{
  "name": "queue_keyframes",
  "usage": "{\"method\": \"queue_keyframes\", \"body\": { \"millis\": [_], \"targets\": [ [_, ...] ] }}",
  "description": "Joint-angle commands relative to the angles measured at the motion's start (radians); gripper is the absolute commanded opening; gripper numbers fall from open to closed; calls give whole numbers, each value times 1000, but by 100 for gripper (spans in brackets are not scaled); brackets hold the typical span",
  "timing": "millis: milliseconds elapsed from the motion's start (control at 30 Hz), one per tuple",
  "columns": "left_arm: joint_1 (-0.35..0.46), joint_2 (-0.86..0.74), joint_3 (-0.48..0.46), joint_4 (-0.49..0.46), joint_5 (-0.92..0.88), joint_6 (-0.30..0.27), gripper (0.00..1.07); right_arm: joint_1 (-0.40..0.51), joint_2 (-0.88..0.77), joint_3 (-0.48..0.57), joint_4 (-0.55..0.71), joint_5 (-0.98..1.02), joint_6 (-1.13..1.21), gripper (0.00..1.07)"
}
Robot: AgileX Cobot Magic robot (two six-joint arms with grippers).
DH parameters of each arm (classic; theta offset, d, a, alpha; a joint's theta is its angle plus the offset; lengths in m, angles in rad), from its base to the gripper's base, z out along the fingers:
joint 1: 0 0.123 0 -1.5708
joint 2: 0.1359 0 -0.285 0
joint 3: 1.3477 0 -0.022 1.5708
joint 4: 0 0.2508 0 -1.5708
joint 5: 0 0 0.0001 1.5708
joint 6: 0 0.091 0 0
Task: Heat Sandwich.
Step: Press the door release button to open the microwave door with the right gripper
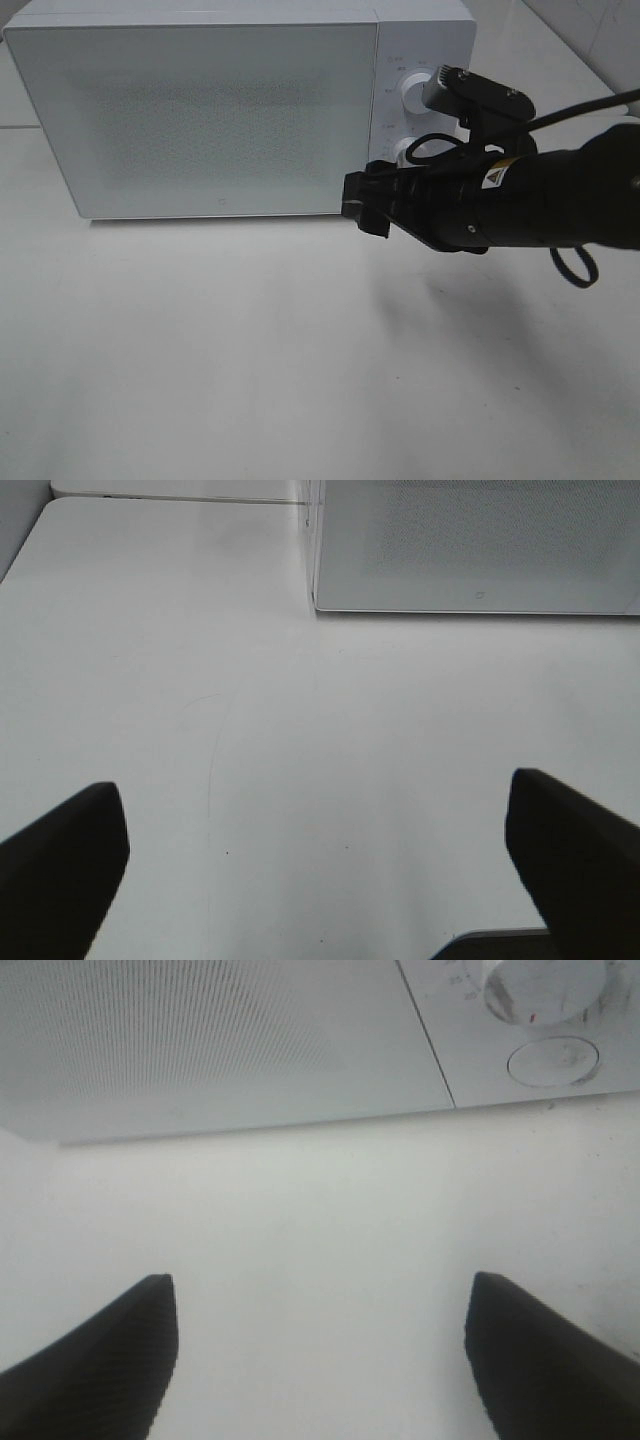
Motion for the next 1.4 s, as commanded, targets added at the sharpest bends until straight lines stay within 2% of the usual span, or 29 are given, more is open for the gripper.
{"method": "queue_keyframes", "body": {
  "millis": [33, 133, 300, 433, 600, 1100, 1300, 1400],
  "targets": [
    [5, -17, 2, 1, -4, -7, 97, -50, -65, -54, -127, 267, -85, 79],
    [5, -17, 2, 1, -4, -7, 97, -74, -102, -96, -285, 473, -42, 77],
    [5, -17, 2, 1, -4, -7, 97, -74, -136, -126, -387, 595, -3, 77],
    [5, -17, 2, 1, -4, -7, 97, -74, -238, -145, -462, 734, 6, 77],
    [5, -17, 2, 1, -4, -7, 97, -73, -337, -145, -504, 815, 6, 77],
    [5, -17, 2, 1, -4, -7, 97, -73, -621, -145, -507, 1131, -27, 76],
    [5, -17, 2, 1, -4, -7, 97, -73, -747, -131, -521, 1177, -31, 76],
    [5, -17, 2, 1, -4, -7, 97, -89, -863, -81, -558, 1175, -31, 76]
  ]
}}
